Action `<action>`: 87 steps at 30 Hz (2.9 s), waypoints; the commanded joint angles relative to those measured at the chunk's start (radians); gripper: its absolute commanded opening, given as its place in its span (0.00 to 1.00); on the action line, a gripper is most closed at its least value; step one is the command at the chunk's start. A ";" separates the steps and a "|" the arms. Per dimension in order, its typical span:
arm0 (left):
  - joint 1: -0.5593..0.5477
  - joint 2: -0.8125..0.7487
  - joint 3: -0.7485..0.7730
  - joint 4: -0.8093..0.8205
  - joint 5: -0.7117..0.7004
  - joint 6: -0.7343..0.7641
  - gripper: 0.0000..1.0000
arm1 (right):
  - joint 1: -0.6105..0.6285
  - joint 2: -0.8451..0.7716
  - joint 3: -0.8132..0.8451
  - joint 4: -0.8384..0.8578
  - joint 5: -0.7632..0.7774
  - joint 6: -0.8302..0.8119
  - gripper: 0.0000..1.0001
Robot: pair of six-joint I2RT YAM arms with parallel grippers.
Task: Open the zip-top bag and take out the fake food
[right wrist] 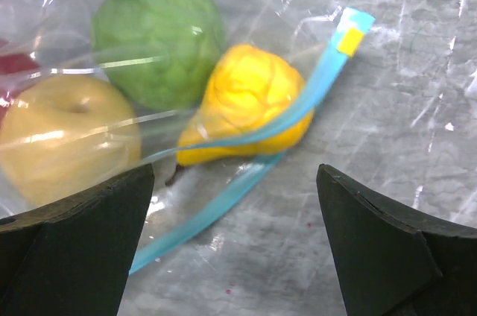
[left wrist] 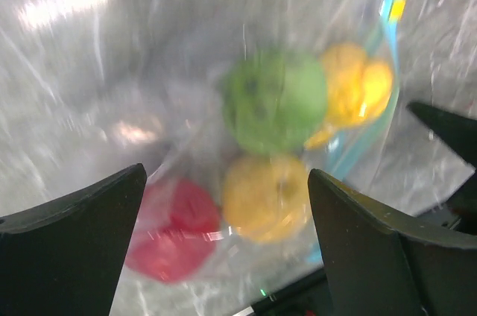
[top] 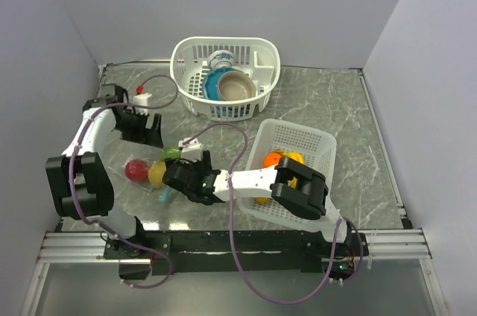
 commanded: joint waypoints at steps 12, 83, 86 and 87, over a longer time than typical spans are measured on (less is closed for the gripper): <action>0.161 -0.047 -0.249 -0.022 -0.016 0.097 0.97 | -0.023 -0.003 0.022 0.020 0.016 0.099 0.95; -0.088 -0.053 0.156 -0.282 -0.006 0.074 0.01 | -0.176 -0.719 -0.412 -0.602 0.273 0.512 0.26; -0.142 -0.064 0.242 -0.336 0.024 0.048 0.01 | -0.195 -0.698 -0.452 -0.735 0.249 0.665 0.44; -0.154 -0.069 0.254 -0.345 0.028 0.040 0.01 | -0.196 -0.691 -0.464 -0.744 0.229 0.678 0.51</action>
